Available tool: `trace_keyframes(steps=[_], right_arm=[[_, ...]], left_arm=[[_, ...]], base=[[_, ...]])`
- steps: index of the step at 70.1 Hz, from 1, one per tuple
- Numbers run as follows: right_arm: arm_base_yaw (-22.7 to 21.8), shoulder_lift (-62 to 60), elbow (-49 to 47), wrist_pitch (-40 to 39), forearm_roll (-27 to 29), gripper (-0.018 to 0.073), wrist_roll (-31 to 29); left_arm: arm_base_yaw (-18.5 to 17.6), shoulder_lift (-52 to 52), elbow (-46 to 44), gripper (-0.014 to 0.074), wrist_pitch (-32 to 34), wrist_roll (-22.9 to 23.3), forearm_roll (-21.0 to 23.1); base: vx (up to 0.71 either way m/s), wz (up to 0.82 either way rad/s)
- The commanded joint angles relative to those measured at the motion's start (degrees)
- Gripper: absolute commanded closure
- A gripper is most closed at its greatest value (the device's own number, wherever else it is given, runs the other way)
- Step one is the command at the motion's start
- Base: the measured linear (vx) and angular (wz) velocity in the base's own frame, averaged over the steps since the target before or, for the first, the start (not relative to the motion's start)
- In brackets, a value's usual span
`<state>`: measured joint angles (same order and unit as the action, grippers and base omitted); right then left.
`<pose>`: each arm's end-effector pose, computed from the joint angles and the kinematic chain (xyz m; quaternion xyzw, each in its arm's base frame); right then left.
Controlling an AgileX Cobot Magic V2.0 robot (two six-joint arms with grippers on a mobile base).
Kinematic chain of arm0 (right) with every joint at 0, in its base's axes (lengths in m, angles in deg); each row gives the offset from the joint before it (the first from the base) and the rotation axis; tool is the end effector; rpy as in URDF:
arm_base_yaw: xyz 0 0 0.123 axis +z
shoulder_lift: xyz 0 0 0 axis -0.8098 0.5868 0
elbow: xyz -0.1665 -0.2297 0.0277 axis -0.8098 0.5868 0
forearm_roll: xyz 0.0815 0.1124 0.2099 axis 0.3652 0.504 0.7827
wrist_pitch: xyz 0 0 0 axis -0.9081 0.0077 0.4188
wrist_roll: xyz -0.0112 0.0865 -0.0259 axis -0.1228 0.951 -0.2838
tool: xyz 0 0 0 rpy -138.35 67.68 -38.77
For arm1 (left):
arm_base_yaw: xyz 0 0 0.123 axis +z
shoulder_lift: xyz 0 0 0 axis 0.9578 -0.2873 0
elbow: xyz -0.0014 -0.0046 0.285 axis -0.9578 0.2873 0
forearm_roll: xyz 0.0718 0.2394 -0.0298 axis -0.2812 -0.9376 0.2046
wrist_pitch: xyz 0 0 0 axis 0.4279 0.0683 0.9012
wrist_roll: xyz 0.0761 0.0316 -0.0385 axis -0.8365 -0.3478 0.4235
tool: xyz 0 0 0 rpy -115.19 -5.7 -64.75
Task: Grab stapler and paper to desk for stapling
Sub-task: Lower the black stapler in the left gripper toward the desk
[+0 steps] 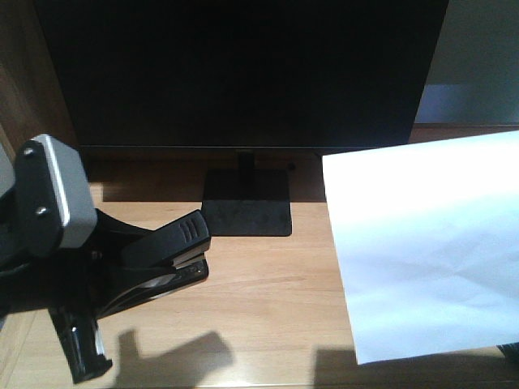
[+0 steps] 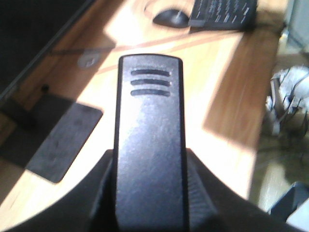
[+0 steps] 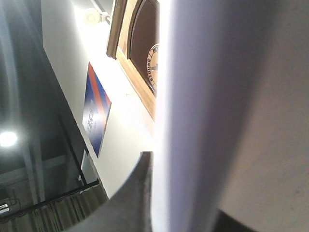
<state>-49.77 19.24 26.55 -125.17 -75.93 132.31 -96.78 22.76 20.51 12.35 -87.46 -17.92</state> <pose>0.0414 0.0403 0.3511 0.0162 0.4013 0.5923 0.6985 0.1683 -0.1185 0.3164 0.5025 0.7134 -0.1734 0.4566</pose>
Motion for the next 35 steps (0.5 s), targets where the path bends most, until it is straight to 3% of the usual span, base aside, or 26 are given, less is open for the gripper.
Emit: trace_keyframes(steps=[1,18,35], right_arm=[[-0.29,0.49,-1.71,-1.78,1.20,0.0565,-0.28],[-0.29,0.49,-1.71,-1.78,1.20,0.0565,-0.28],[-0.29,0.49,-1.71,-1.78,1.20,0.0565,-0.28]], left_arm=[[4.20,-1.97,-1.98,0.0603,-0.88,-8.97,7.74],[12.77,-11.26,-1.98,0.0603,-14.24,-28.92,16.80],[14.62,-20.41,-2.10,0.0603,-18.30,-43.96,21.59]], base=[[0.00,0.00],[0.00,0.00],[0.00,0.00]])
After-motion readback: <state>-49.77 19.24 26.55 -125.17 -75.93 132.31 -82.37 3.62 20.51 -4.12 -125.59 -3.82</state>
